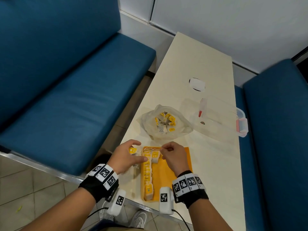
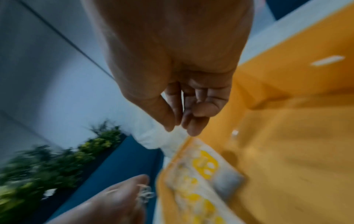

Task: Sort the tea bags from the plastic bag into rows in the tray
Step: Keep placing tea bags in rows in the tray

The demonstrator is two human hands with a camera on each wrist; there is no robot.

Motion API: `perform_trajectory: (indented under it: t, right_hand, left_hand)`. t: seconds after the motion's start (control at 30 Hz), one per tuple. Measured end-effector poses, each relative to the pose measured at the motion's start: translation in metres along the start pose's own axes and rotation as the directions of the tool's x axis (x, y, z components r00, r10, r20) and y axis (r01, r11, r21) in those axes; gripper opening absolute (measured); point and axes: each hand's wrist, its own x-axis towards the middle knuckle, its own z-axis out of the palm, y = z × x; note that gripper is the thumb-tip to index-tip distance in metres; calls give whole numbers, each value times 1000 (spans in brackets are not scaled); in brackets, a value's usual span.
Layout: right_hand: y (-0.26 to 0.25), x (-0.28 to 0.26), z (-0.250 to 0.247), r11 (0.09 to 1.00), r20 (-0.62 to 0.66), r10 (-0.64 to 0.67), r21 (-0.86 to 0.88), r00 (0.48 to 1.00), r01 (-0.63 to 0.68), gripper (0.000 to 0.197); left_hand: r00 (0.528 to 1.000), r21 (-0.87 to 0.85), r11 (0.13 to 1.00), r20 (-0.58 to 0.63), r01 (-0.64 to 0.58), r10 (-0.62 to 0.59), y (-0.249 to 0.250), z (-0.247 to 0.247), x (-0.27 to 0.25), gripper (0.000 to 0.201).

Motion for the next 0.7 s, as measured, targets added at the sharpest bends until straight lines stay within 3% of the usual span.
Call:
perform_trajectory:
  t: [0.1, 0.2, 0.37, 0.7]
  right_hand:
    - [-35, -16, -3, 997, 135, -75, 37, 988, 70, 12]
    - [-53, -21, 3, 999, 260, -42, 19, 965, 39, 19]
    - [-54, -18, 11, 999, 262, 54, -22, 964, -50, 19]
    - [-68, -21, 14, 996, 239, 90, -28, 967, -86, 8]
  left_hand:
    - [998, 36, 998, -10, -56, 56, 10, 7, -2, 72]
    - [995, 3, 995, -8, -96, 96, 15, 16, -2, 79]
    - [992, 35, 992, 26, -125, 124, 23, 24, -2, 79]
    - [989, 135, 980, 48, -144, 138, 26, 28, -2, 81]
